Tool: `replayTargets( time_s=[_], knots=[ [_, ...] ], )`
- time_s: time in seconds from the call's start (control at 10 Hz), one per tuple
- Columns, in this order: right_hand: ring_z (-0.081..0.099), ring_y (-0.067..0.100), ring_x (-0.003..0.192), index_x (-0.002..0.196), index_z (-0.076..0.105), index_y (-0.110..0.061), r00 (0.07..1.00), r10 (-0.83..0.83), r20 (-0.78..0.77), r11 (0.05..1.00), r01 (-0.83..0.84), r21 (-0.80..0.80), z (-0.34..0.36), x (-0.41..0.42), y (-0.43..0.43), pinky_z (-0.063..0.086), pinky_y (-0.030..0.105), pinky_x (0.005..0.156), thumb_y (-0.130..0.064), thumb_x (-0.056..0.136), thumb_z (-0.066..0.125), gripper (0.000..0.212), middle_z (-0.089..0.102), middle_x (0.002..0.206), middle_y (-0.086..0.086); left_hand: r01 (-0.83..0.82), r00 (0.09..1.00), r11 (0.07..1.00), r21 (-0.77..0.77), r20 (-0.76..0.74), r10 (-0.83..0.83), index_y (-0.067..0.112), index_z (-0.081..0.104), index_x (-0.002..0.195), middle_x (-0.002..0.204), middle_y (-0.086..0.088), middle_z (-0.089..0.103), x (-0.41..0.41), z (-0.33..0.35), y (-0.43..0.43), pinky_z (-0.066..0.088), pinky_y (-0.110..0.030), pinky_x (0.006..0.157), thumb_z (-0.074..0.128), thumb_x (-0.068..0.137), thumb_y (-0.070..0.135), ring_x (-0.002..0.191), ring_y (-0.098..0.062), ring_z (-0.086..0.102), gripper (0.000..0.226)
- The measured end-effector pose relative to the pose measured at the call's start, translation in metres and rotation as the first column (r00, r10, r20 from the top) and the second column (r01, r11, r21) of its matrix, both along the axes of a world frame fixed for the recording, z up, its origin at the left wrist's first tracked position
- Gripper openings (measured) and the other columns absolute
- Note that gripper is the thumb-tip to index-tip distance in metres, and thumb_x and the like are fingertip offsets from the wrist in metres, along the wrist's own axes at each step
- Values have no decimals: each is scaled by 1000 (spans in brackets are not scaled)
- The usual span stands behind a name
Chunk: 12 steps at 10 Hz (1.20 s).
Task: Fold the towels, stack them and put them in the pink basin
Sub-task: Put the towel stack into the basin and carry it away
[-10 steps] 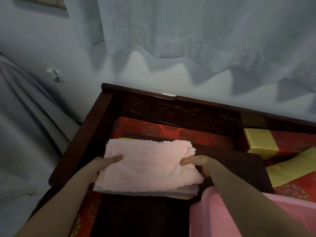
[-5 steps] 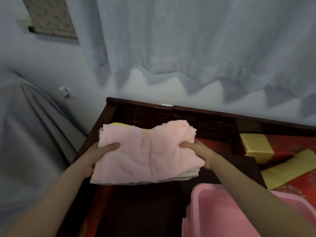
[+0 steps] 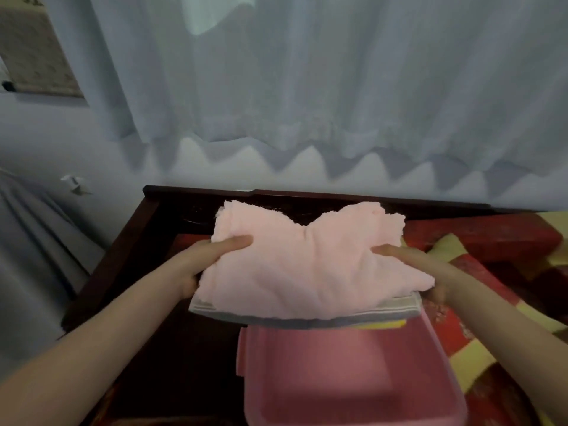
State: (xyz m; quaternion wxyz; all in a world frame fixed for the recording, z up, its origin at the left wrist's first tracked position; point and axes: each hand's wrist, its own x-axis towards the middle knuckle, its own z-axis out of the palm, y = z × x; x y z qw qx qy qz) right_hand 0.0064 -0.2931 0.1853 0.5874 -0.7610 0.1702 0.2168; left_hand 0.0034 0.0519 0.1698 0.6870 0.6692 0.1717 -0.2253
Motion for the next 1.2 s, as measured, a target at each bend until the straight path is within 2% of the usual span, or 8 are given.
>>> replayTargets(
  time_s=[0.2, 0.3, 0.4, 0.5, 0.6, 0.7, 1.0, 1.2],
  knots=[
    [68, 8, 65, 91, 62, -15, 999, -2, -38, 998, 0, -69, -38, -51, -54, 50, 22, 55, -19, 88, 63, 5, 68, 85, 8, 62, 995, 995, 78, 77, -68, 15, 65, 111, 96, -8, 74, -36, -42, -105, 58, -29, 59, 83, 69, 26, 80, -21, 73, 47],
    [70, 21, 87, 103, 61, -24, 998, 1, -57, 1000, -2, -15, -60, -72, -62, 57, 34, 76, -13, 83, 67, 24, 73, 96, 6, -39, 991, 994, 98, 129, 26, 21, 64, 101, 94, -3, 72, -52, -67, -132, 57, -33, 69, 87, 64, 23, 87, -23, 69, 43],
    [69, 22, 96, 110, 64, -25, 999, 36, -24, 999, -37, -39, -84, -81, -68, 55, 39, 88, -11, 77, 70, 37, 73, 103, 3, -89, 988, 978, 187, 140, 63, 21, 58, 110, 105, 0, 67, -71, -95, -144, 55, -33, 76, 91, 49, 40, 94, -17, 64, 72],
    [69, 22, 86, 104, 67, -16, 992, 49, -119, 997, -56, -56, -105, -85, -70, 57, 31, 74, -13, 76, 69, 29, 73, 95, 7, -85, 989, 980, 180, 135, 61, 17, 54, 125, 114, -2, 67, -88, -120, -145, 54, -27, 75, 87, 40, 44, 99, -17, 65, 95],
    [69, 26, 85, 111, 61, -14, 983, 37, -182, 997, -50, -66, -128, -79, -67, 56, 29, 68, -14, 70, 69, 42, 72, 97, 11, -92, 992, 980, 174, 96, 76, 18, 62, 114, 106, -1, 69, -98, -130, -144, 53, -30, 79, 87, 56, 29, 98, -18, 65, 64],
    [69, 29, 88, 115, 57, -12, 971, 51, -232, 994, -72, -81, -153, -71, -62, 58, 35, 74, -19, 61, 72, 56, 71, 100, 14, -95, 994, 976, 196, 70, 82, 19, 61, 118, 113, -1, 67, -100, -149, -142, 51, -37, 93, 87, 57, 28, 105, -20, 63, 67],
    [65, 34, 91, 104, 60, 0, 951, -81, -297, 985, 32, -168, -204, -52, -66, 55, 40, 80, -17, 64, 62, 43, 66, 93, 19, -150, 987, 885, 441, 11, 162, 5, 53, 129, 120, -15, 62, -91, -184, -145, 38, -24, 81, 75, 79, 23, 108, -29, 59, 57],
    [55, 34, 116, 126, 55, -5, 962, 227, -152, 821, -273, -502, -216, -25, -41, 45, 35, 96, -24, 98, 39, 37, 59, 127, 20, -189, 974, 765, 615, 18, 227, -5, 51, 117, 106, -28, 66, -69, -191, -135, 54, -33, 61, 66, 85, 35, 67, -34, 65, 53]
  ],
)
